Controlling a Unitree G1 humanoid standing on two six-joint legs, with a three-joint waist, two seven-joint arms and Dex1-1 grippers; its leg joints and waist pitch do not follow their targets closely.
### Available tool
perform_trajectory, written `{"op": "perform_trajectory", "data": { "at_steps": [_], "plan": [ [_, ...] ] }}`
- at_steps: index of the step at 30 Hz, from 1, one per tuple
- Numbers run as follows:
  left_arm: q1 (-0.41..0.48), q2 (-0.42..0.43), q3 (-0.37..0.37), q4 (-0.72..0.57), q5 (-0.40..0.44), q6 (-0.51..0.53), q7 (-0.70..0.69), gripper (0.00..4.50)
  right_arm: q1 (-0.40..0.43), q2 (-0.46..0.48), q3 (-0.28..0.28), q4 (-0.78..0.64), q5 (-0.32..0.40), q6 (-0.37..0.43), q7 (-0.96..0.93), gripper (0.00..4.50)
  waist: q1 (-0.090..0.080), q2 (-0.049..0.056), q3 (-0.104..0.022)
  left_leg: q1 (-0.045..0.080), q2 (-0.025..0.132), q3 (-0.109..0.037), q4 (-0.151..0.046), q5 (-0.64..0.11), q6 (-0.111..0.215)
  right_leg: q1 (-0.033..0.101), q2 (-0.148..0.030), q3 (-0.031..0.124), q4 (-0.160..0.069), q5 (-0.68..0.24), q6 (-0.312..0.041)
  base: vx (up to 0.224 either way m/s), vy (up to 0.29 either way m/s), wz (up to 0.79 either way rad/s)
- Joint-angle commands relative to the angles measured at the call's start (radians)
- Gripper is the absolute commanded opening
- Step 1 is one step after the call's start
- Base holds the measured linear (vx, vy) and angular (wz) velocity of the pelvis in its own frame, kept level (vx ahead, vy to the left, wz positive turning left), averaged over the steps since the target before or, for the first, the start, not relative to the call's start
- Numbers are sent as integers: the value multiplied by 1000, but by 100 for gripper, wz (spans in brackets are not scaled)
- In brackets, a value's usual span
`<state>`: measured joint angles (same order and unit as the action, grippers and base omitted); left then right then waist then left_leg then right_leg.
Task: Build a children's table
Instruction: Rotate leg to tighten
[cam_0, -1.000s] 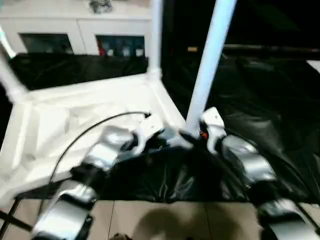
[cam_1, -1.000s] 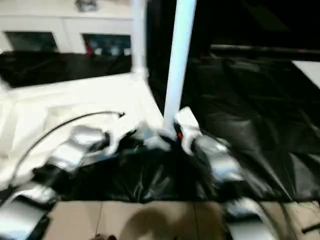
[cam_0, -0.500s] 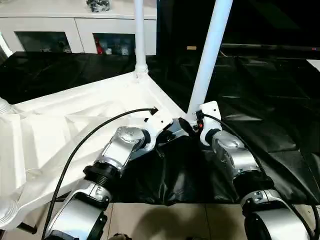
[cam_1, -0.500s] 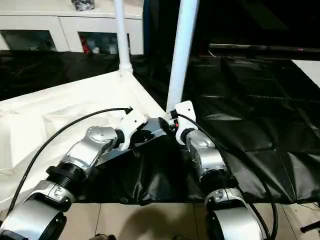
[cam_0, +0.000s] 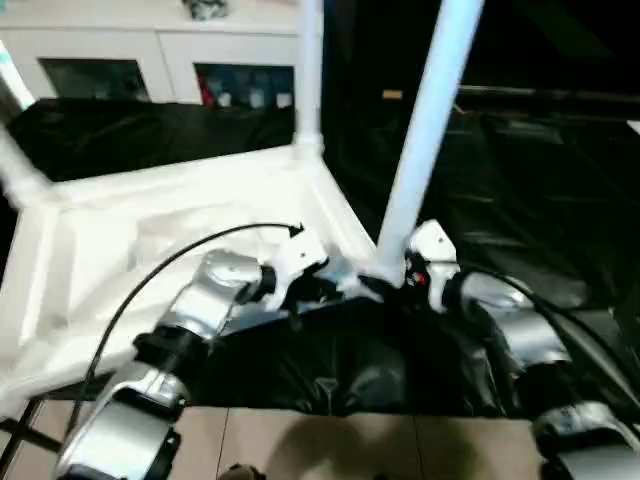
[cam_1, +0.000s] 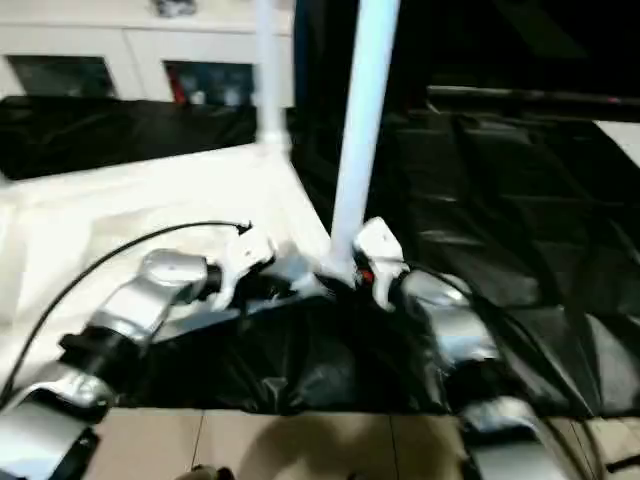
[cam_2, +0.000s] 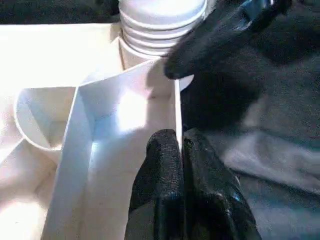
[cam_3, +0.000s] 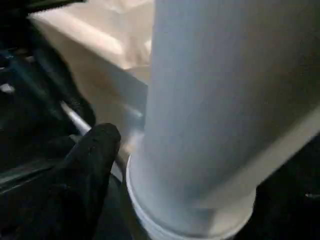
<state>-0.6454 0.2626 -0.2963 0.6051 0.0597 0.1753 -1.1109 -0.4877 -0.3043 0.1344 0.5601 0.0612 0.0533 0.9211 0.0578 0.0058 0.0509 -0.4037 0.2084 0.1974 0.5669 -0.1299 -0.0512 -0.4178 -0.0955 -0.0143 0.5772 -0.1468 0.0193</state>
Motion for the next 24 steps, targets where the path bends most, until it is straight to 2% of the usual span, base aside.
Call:
{"op": "perform_trajectory", "data": {
  "at_steps": [1, 6, 7, 8, 10, 12, 19, 21, 23, 24],
  "plan": [
    [-14, -24, -26, -42, -33, -29, -35, 0, 14, 7, 66, -58, 20, 10, 83, 376, 1, -2, -71, 36, 13, -3, -62, -377, 26, 34, -17, 4, -65, -292, -201, 0, 0, 0],
    [-4, 7, -40, -65, -52, -20, -120, 0, 48, -44, 86, -135, 44, 69, 181, 376, 5, -5, -68, 36, 13, -5, -66, -410, 11, 33, -18, 3, -69, -353, -184, 0, 0, 0],
    [0, 14, -43, -72, -55, -13, -138, 0, 56, -53, 90, -155, 48, 85, 196, 363, 6, -3, -66, 38, 13, -4, -66, -422, 10, 29, -16, 4, -71, -361, -182, 0, 0, 0],
    [1, 17, -44, -75, -56, -10, -144, 0, 57, -55, 90, -160, 48, 88, 198, 344, 7, -4, -66, 39, 14, -5, -66, -422, 9, 30, -16, 4, -71, -360, -182, 0, 0, 0],
    [4, 20, -44, -77, -52, -11, -148, 0, 60, -56, 88, -165, 50, 97, 198, 344, 6, -3, -67, 37, 13, -6, -67, -424, 3, 29, -19, 4, -69, -363, -185, 0, 0, 0],
    [6, 20, -43, -75, -47, -14, -149, 0, 64, -56, 87, -174, 55, 106, 201, 318, 5, -4, -66, 39, 12, -6, -66, -435, -4, 27, -20, 5, -72, -384, -179, 0, 0, 0],
    [11, 19, -46, -85, -53, -6, -155, 0, 76, -45, 95, -201, 64, 142, 208, 276, 5, -4, -67, 38, 12, -8, -67, -428, -6, 28, -21, 5, -72, -389, -172, 0, 0, 0],
    [8, 7, -37, -80, -52, -7, -129, 0, 67, -13, 83, -171, 50, 149, 147, 274, 4, -5, -68, 37, 11, -8, -67, -422, -6, 29, -20, 5, -71, -378, -173, 0, 0, 0],
    [-8, -32, -5, -49, -50, 2, -47, 0, 21, 46, 53, -51, -13, 133, -40, 271, -2, -6, -68, 33, 9, -8, -67, -414, -12, 27, -22, 4, -68, -381, -176, 0, 0, 0],
    [-20, -49, 7, -29, -44, 3, -2, 0, 0, 68, 39, 2, -36, 117, -120, 271, -11, -7, -65, 33, 6, -10, -68, -431, -27, 24, -22, 2, -71, -415, -171, 0, 0, 0]
  ]
}}
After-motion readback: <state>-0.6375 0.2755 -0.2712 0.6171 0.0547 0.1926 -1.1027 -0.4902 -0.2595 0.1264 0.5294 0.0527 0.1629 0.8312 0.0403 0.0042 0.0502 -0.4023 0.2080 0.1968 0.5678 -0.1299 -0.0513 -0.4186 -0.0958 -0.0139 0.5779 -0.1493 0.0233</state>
